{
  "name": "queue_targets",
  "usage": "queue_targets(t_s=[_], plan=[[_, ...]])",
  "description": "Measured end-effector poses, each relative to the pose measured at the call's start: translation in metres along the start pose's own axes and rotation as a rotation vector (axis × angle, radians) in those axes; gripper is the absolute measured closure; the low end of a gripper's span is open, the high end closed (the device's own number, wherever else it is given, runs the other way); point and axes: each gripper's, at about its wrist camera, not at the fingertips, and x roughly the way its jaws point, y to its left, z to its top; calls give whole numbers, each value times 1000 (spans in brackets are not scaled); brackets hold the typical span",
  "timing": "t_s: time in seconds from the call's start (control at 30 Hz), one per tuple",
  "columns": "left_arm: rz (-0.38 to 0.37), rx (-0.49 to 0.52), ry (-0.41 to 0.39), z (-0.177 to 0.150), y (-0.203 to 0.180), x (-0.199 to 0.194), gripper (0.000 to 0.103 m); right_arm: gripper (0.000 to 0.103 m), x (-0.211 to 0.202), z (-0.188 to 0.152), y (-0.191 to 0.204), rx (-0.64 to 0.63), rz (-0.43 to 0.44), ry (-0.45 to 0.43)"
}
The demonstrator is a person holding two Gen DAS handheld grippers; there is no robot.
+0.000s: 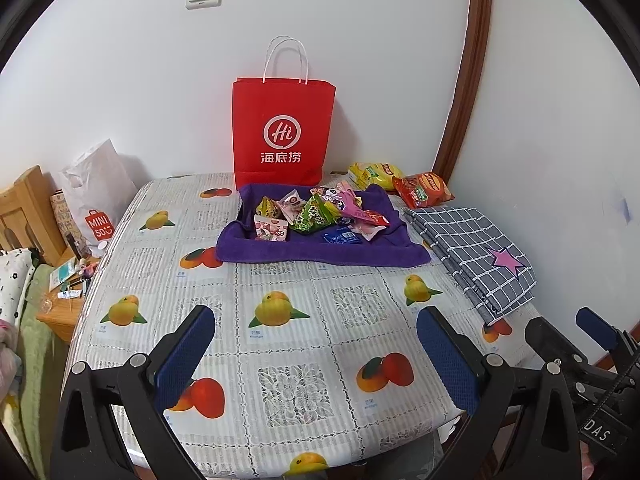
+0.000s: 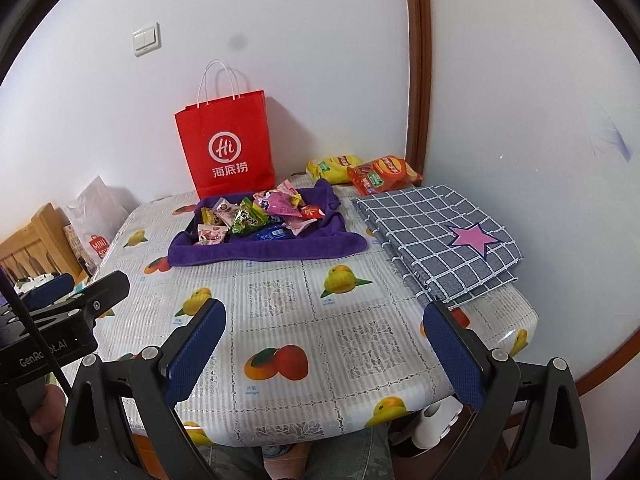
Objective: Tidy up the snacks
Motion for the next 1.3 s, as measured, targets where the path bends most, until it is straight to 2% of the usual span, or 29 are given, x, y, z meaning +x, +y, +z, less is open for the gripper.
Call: queue_targets(t_s=[1.3], plan=[[5,4,6,0,4,2,1,5,-3,2,1,-4,-6,-12]])
